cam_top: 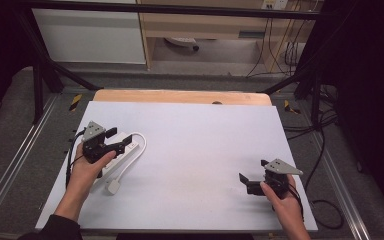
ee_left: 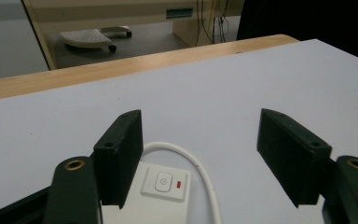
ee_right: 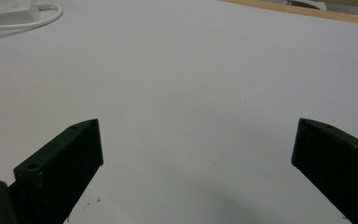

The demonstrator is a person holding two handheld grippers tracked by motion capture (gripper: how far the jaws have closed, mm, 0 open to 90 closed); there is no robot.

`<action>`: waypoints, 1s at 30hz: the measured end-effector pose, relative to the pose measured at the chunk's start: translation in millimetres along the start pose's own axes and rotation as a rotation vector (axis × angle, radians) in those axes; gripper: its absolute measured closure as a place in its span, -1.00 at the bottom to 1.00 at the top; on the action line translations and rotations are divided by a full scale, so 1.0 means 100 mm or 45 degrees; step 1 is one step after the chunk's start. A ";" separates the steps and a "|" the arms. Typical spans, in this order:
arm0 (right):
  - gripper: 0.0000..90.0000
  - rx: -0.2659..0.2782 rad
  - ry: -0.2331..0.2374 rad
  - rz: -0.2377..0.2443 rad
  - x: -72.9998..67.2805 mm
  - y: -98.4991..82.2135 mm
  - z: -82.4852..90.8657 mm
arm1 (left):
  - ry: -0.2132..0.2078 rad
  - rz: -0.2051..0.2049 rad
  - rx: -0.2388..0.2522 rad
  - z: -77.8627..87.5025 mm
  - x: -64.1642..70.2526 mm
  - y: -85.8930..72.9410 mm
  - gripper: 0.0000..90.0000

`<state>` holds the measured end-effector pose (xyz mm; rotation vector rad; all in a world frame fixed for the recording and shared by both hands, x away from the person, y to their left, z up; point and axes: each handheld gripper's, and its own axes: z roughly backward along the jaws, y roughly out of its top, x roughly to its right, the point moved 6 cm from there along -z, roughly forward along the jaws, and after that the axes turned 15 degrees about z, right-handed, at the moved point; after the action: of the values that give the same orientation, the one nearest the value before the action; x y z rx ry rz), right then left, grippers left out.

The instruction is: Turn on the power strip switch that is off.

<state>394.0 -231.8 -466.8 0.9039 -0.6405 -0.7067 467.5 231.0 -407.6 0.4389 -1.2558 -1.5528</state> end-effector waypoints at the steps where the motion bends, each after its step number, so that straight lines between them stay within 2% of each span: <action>1: -0.94 -0.005 0.001 0.006 0.00 0.00 -0.01 | 0.000 -0.002 -0.005 -0.01 -0.01 0.00 -0.23; 5: -0.94 -0.008 0.003 0.004 0.00 -0.01 -0.02 | 0.013 -0.012 -0.012 -0.05 -0.04 -0.01 -0.15; 8: -0.94 -0.010 0.007 0.004 0.00 -0.01 -0.01 | 0.018 -0.036 -0.038 -0.11 -0.05 -0.04 -0.11; 13: -0.94 -0.009 0.008 0.006 0.00 -0.01 -0.01 | 0.031 -0.043 -0.076 -0.15 -0.07 -0.08 -0.04; 18: -0.94 -0.012 0.008 0.011 0.00 -0.01 -0.01 | 0.074 -0.066 -0.114 -0.16 -0.12 -0.13 0.04; 23: -0.94 -0.016 0.011 0.006 0.00 -0.02 -0.02 | 0.085 -0.041 -0.142 -0.17 -0.15 -0.15 0.19; 30: -0.94 -0.018 0.014 0.004 0.00 -0.02 -0.01 | 0.080 -0.086 -0.153 -0.16 -0.14 -0.16 0.39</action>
<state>394.3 -232.4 -469.0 0.8931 -0.6268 -0.7020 477.6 233.7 -431.5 0.4533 -1.1027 -1.6494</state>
